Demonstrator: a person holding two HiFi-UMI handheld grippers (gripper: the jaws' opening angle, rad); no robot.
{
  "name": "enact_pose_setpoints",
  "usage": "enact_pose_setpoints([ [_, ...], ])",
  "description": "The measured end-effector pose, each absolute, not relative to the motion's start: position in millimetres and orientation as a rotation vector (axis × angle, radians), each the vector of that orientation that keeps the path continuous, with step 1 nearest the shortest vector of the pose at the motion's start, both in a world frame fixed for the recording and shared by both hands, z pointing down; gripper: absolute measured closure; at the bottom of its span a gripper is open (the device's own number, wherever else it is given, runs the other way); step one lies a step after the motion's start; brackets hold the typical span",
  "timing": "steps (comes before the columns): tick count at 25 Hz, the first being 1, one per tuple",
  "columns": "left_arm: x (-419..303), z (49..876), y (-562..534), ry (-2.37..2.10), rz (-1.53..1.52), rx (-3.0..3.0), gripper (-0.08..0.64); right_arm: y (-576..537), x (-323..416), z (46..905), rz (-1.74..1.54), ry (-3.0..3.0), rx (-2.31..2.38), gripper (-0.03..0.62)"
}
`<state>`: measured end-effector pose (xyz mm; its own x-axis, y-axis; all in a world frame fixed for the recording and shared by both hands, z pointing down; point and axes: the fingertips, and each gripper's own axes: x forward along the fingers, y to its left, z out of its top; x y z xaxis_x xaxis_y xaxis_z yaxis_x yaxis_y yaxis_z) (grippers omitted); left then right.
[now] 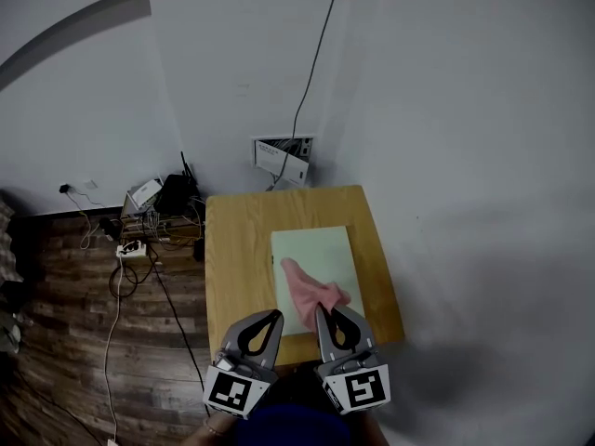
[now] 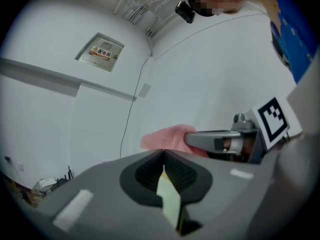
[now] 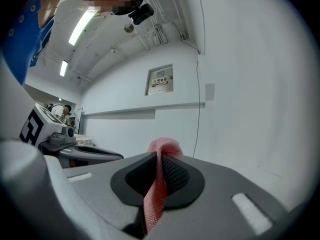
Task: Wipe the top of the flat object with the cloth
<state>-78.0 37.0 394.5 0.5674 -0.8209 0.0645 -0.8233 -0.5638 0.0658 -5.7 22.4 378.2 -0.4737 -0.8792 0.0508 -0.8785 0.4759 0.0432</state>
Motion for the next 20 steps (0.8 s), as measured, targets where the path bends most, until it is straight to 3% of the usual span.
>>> enact_pose_setpoints([
  [20, -31, 413, -35, -1.654, 0.08, 2.509, 0.555, -63, 34, 387, 0.004, -2.765, 1.251, 0.575],
])
